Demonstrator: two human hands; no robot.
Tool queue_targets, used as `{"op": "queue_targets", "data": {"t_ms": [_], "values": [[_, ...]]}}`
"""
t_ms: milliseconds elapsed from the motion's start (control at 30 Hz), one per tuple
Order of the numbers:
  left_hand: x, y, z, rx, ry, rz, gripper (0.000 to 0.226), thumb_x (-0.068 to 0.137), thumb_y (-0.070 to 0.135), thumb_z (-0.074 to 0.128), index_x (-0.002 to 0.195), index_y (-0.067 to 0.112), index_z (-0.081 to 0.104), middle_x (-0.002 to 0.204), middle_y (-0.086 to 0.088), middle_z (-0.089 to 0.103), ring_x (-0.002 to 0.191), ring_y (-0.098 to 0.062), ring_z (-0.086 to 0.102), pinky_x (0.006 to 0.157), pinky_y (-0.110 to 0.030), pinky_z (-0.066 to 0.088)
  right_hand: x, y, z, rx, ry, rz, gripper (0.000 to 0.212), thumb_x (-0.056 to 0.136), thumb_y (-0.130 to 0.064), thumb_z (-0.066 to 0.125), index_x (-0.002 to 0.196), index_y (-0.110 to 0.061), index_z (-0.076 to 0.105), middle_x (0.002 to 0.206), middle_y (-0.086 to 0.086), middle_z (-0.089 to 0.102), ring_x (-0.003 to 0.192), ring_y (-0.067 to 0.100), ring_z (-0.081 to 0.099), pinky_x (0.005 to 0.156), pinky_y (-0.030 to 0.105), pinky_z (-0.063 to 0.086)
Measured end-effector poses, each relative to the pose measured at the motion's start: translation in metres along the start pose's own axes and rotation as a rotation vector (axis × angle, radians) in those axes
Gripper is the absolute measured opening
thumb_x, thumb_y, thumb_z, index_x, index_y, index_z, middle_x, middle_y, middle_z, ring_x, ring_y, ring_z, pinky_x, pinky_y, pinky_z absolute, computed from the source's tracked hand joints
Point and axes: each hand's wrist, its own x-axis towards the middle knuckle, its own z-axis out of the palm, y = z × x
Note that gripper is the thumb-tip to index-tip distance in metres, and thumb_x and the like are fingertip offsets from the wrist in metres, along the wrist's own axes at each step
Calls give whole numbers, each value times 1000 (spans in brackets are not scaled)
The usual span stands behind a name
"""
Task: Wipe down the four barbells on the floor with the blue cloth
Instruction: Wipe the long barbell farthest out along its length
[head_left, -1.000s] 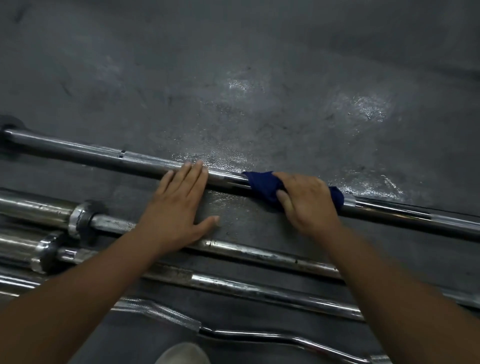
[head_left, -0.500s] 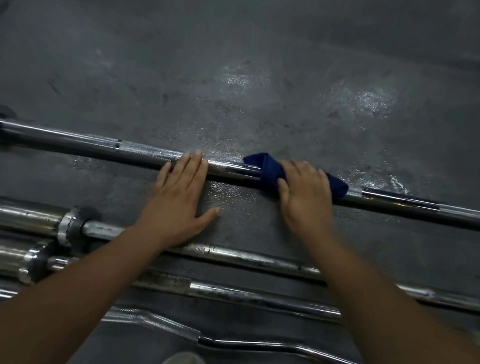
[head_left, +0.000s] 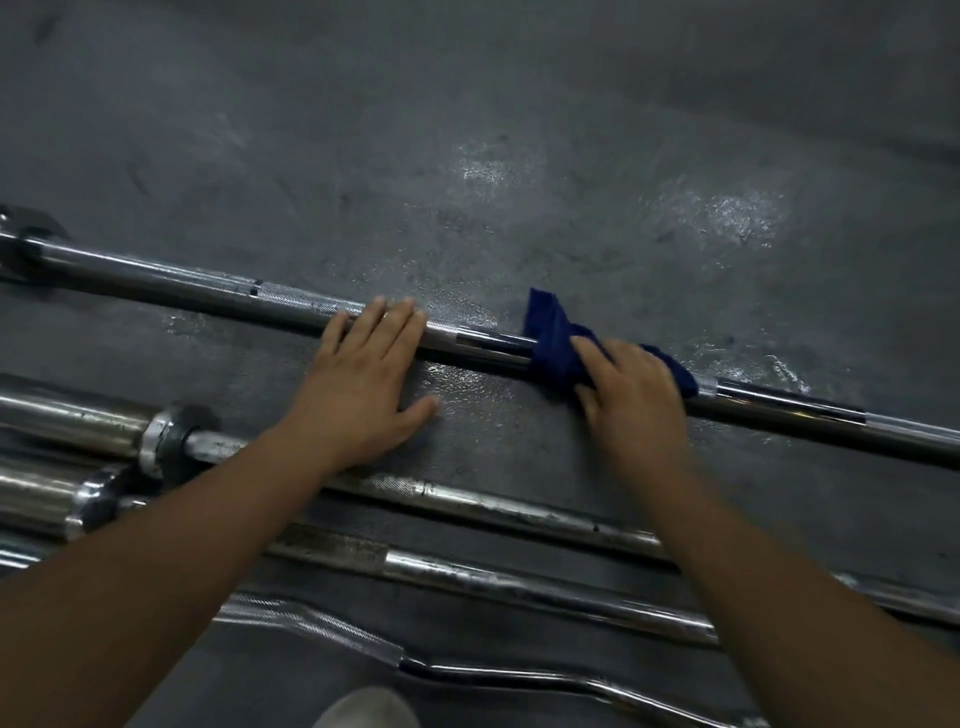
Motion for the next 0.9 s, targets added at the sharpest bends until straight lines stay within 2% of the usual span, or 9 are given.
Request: {"op": "queue_targets", "data": {"t_ms": [67,267,400,500,567,633,733,767,900], "values": [[0,-3,-2,14,-5,-26,95,83,77,17,158,19,5,167,-1,4,153,-21,-2,122,-49,1,5,3,-11,4,-59,37,55,79,-27,75,130,-24,54,118,2,63,106,26,56,94,43,42],[0,-7,-8,21,-68,-66,99,80,80,8,158,20,4,167,-2,5,153,-21,-1,123,-49,0,1,-5,-24,111,-146,124,43,85,-34,67,127,-29,56,117,-1,64,108,27,56,93,42,41],[-17,6,0,0,-49,-82,98,81,80,12,158,19,10,165,-4,12,153,-24,4,123,-51,2,-20,-8,-28,176,-110,148,36,88,-20,64,123,-24,62,114,2,67,104,28,57,93,43,45],[-37,12,3,11,-62,-106,99,81,80,11,158,19,7,166,-5,8,153,-24,0,123,-50,3,-38,-18,-30,188,-101,154,37,85,-9,62,120,-21,64,114,3,65,104,28,55,90,40,46],[-47,13,2,20,-81,-112,99,79,80,8,158,19,4,167,-4,6,153,-24,-1,123,-50,4,-44,-19,-35,288,-137,195,38,85,-2,58,118,-20,66,118,3,64,106,25,54,90,33,44],[-56,15,-7,30,-116,-98,100,78,80,4,158,20,4,167,-4,4,153,-23,-1,123,-49,4,-46,-19,-49,480,-162,305,41,84,3,51,110,-22,69,116,3,65,97,17,55,78,22,41],[-77,20,-32,34,-65,-67,99,79,79,9,157,18,18,165,-5,15,152,-23,9,123,-48,8,-52,-23,-86,673,-32,383,42,82,6,45,95,-28,66,107,1,65,88,12,54,61,1,34],[-87,21,-43,38,-32,-64,97,80,78,12,155,17,24,164,-6,20,152,-23,13,122,-47,10,-55,-25,-99,710,1,389,42,82,6,45,92,-30,65,105,-1,64,88,12,55,60,0,34],[-131,26,-93,78,56,-72,96,81,77,18,153,14,33,161,-8,28,150,-25,22,121,-47,14,-76,-40,-144,770,29,387,39,84,0,45,92,-32,67,101,-1,67,87,17,61,61,20,41]]}}
